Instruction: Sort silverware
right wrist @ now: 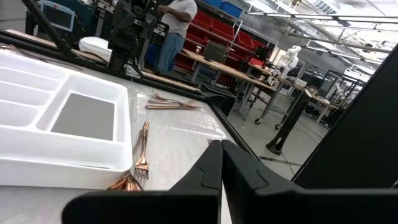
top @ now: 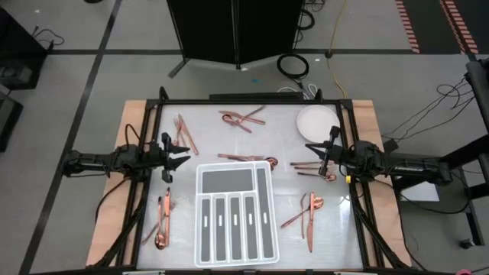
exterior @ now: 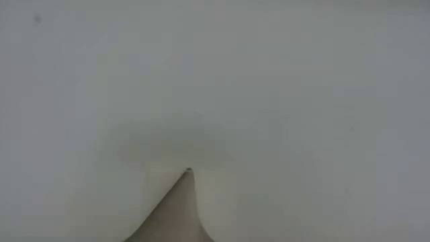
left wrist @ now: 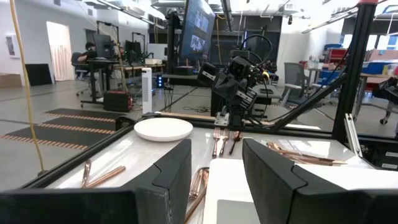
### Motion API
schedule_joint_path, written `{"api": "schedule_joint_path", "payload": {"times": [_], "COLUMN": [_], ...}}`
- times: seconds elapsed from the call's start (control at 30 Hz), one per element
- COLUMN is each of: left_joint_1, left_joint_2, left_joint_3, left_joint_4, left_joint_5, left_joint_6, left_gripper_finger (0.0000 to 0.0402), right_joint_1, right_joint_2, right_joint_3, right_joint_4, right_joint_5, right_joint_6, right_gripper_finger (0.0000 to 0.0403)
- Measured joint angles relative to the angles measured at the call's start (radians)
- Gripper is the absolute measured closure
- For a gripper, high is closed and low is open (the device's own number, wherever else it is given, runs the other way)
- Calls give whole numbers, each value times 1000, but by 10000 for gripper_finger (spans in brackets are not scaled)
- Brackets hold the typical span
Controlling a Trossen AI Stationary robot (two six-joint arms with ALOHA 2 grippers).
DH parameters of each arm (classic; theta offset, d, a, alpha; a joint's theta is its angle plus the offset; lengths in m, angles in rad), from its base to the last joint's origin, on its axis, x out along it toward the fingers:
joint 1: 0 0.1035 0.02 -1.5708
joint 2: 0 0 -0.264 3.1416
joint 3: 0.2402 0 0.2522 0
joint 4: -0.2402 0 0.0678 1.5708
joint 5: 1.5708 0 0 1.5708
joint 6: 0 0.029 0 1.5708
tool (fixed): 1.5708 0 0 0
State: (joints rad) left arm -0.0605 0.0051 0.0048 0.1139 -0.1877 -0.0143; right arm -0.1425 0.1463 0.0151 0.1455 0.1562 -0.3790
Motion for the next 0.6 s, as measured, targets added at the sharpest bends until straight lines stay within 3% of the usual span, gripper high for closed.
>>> {"api": "schedule_joint_path", "payload": {"times": [0.47,0.6], "left_joint_1": [0,0], "left_joint_2": [0,0], "left_joint_3": [0,0], "left_joint_4": [0,6], "left_joint_5": [0,0], "left_joint_6": [0,0], "left_gripper_finger": [256,256], "right_joint_1": [0,0], "right_joint_2": [0,-1], "right_joint_3": [0,0], "right_joint_4": [0,10], "right_joint_5": [0,0], "right_joint_6": [-7,-127], "right_gripper_finger": [403,403]}}
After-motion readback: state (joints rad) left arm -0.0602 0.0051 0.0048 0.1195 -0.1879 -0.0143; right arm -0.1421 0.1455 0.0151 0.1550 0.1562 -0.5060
